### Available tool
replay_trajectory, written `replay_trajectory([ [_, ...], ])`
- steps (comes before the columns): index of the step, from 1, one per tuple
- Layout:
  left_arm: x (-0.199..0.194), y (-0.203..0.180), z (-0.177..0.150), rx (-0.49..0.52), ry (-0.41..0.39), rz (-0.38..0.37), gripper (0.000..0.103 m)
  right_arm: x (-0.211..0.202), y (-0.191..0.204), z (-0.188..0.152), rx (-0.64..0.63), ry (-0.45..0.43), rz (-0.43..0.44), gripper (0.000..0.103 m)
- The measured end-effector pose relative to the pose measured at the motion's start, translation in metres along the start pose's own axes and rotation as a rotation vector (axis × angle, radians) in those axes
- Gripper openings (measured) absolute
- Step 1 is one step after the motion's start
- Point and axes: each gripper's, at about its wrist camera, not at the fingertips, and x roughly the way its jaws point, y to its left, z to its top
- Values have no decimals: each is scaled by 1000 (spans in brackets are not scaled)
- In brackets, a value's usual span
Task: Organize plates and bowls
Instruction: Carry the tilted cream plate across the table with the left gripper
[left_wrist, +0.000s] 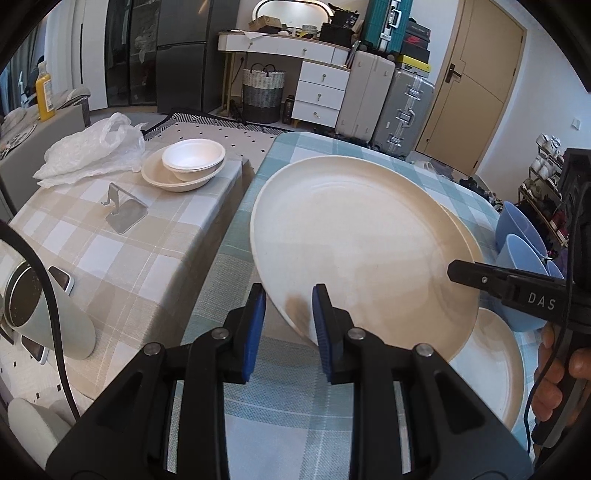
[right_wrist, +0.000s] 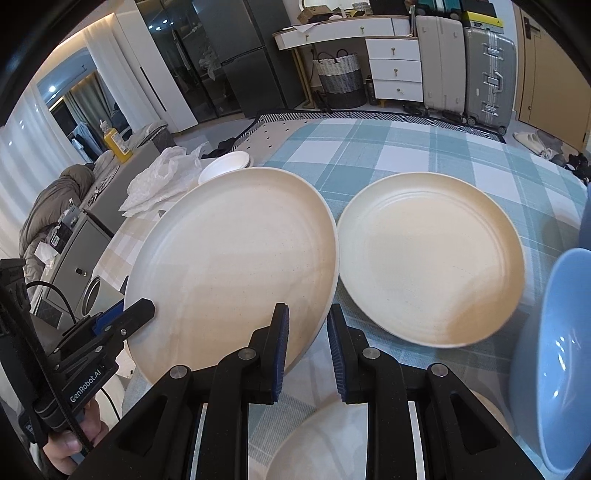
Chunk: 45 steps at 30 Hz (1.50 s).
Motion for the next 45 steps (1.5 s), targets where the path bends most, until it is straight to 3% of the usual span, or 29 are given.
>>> replay_trajectory([
  [26, -41, -99, -37, 183, 24, -78, 24, -88, -52, -56, 101, -56, -24, 23],
  [45, -45, -113, -73, 269, 75, -126, 25, -110, -67, -109, 157, -63, -43, 23],
])
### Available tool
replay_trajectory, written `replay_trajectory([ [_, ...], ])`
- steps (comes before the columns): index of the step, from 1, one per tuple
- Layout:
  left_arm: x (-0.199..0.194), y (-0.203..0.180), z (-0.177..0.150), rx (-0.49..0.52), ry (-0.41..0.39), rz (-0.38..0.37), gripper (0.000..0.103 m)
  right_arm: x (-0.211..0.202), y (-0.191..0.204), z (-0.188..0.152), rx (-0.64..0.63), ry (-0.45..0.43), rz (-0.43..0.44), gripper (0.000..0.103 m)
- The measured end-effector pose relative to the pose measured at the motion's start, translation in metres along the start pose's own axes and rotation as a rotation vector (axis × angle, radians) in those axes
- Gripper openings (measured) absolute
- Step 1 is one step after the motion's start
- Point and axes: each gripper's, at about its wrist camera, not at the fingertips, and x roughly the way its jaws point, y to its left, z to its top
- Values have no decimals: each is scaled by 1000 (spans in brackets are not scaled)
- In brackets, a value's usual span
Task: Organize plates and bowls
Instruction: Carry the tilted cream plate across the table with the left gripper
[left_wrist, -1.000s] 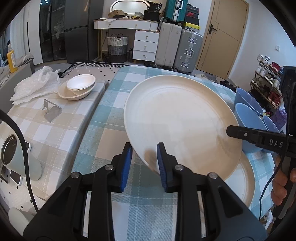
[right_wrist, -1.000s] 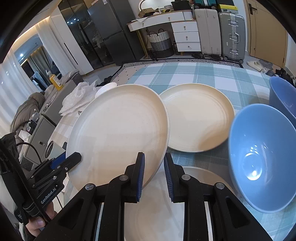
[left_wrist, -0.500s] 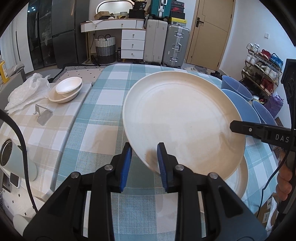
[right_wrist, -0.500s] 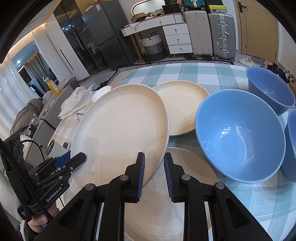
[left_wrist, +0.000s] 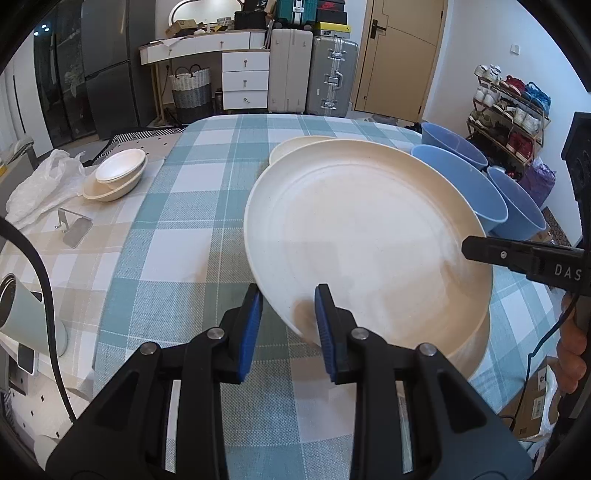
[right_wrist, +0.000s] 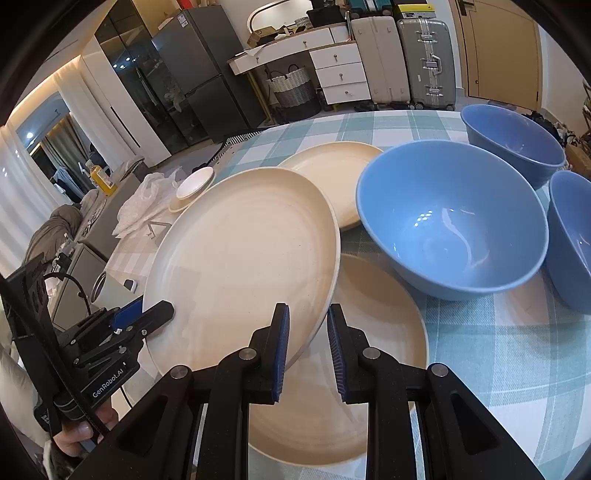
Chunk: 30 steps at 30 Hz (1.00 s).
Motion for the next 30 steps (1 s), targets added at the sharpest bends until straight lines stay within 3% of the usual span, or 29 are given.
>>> replay_trajectory([
  [30, 22, -37, -29, 131, 59, 8, 26, -11, -31, -58, 56, 16, -60, 23],
])
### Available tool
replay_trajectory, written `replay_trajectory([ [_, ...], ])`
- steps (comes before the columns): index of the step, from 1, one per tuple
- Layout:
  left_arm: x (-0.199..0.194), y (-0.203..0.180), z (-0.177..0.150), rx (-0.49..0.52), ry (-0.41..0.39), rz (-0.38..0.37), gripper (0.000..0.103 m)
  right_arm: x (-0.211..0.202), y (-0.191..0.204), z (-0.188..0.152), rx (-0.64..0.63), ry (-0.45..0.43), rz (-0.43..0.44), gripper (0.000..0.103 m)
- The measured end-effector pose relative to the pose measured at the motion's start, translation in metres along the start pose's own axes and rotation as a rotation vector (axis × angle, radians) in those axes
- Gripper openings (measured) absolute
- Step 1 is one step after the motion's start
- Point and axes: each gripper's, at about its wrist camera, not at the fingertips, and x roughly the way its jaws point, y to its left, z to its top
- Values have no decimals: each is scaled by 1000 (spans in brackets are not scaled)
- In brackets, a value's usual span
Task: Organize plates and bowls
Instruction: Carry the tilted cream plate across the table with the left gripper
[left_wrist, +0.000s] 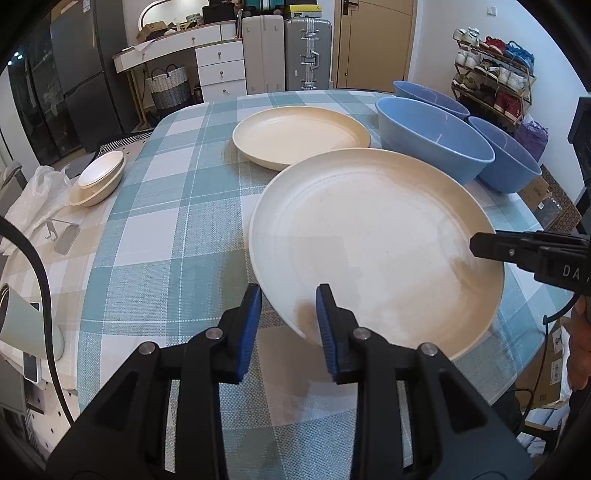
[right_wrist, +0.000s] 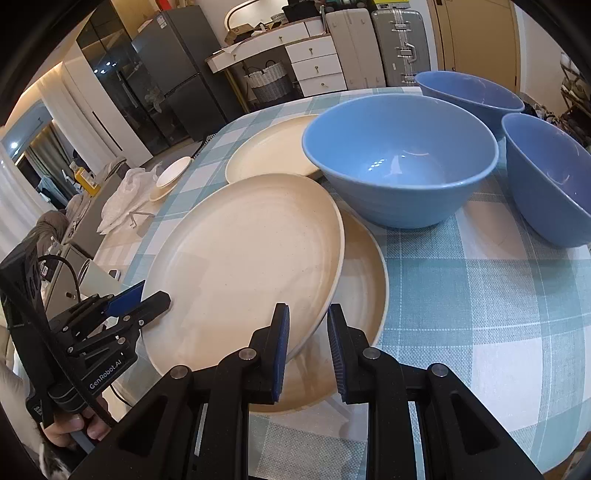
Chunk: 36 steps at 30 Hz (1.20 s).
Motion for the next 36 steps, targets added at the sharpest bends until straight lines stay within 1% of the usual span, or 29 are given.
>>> replay_trajectory([
  [12, 7, -18, -6, 47, 10, 3, 27, 0, -12, -8, 9, -5, -43, 23],
  [24, 14, -29, -11, 84, 27, 8, 28, 5, -13, -14, -19, -6, -105, 24],
  [32, 17, -31, -13, 99, 41, 8, 29, 7, -5, -17, -56, -15, -160, 24],
  [36, 17, -32, -13, 110, 41, 11, 29, 12, -3, -18, -70, -2, -187, 24],
])
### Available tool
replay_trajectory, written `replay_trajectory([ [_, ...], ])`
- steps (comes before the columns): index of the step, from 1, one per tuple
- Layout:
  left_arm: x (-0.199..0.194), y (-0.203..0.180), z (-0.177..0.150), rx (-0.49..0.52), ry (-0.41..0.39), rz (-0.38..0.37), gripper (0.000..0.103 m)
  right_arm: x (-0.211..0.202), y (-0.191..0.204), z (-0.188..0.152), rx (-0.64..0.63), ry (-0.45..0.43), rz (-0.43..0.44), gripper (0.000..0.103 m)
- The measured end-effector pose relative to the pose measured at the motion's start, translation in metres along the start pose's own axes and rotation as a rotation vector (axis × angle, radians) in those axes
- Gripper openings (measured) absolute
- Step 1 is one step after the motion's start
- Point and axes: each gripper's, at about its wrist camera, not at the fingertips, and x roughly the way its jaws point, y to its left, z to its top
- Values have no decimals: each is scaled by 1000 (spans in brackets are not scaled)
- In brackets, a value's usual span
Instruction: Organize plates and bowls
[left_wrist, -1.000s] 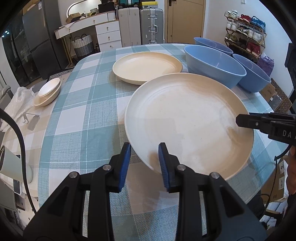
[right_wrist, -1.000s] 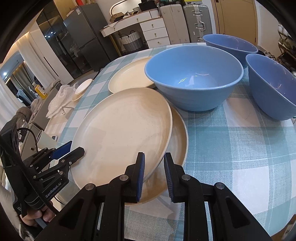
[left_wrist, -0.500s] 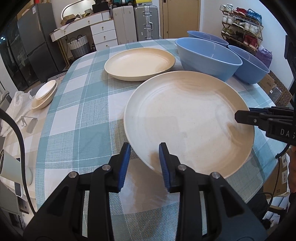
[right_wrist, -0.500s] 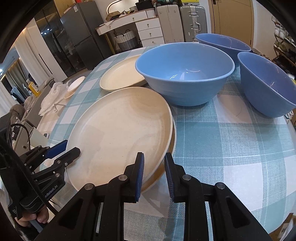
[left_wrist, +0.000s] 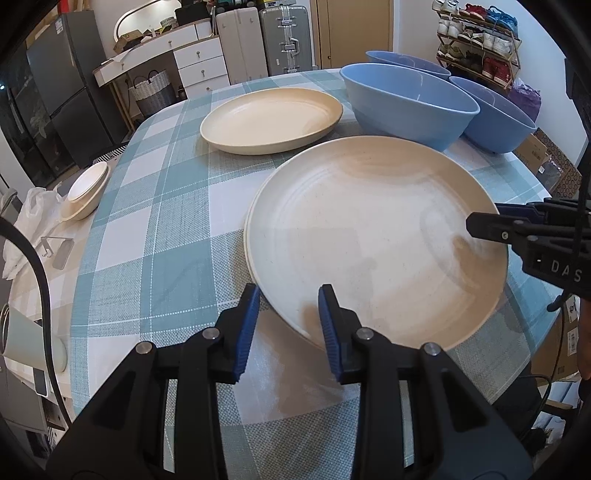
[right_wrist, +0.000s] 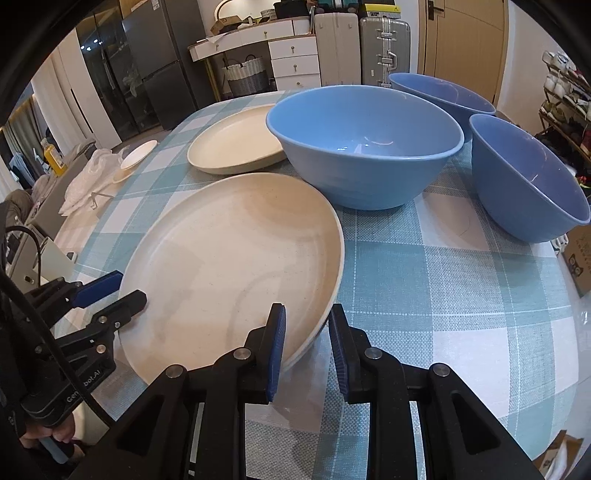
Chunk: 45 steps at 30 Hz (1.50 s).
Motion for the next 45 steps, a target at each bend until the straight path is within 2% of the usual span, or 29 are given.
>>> replay_trajectory([
  [9, 1, 6, 0, -22, 5, -25, 32, 1, 0, -2, -8, -1, -4, 25],
  [15, 1, 14, 1, -65, 1, -64, 49, 2, -3, -2, -16, 3, 12, 25],
  [18, -3, 19, 2, -89, -20, -87, 64, 1, -2, -1, -35, -6, -2, 25],
  [19, -5, 22, 3, -97, -31, -91, 72, 0, -2, 0, -40, -11, -5, 28],
  [20, -8, 23, 3, -103, -40, -95, 73, -2, -2, 1, -42, -18, -2, 32],
  [22, -13, 28, 5, -120, -57, -112, 74, -8, -2, 3, -42, -37, 16, 49],
  [24, -17, 33, 6, -142, -68, -128, 77, -15, -3, 6, -43, -58, 39, 58],
  [28, -26, 42, 9, -167, -96, -125, 83, -34, 0, 14, -63, -115, 73, 82],
  [30, -31, 45, 10, -179, -111, -113, 90, -44, 3, 18, -84, -144, 69, 87],
  [31, -33, 46, 11, -185, -119, -107, 100, -49, 5, 20, -95, -154, 63, 91],
  [34, -41, 53, 14, -202, -147, -106, 101, -60, 8, 27, -113, -181, 64, 97],
  [42, -59, 72, 24, -245, -178, -89, 101, -88, 10, 51, -140, -230, 128, 98],
  [45, -63, 82, 30, -266, -190, -78, 101, -98, 12, 61, -160, -252, 131, 101],
])
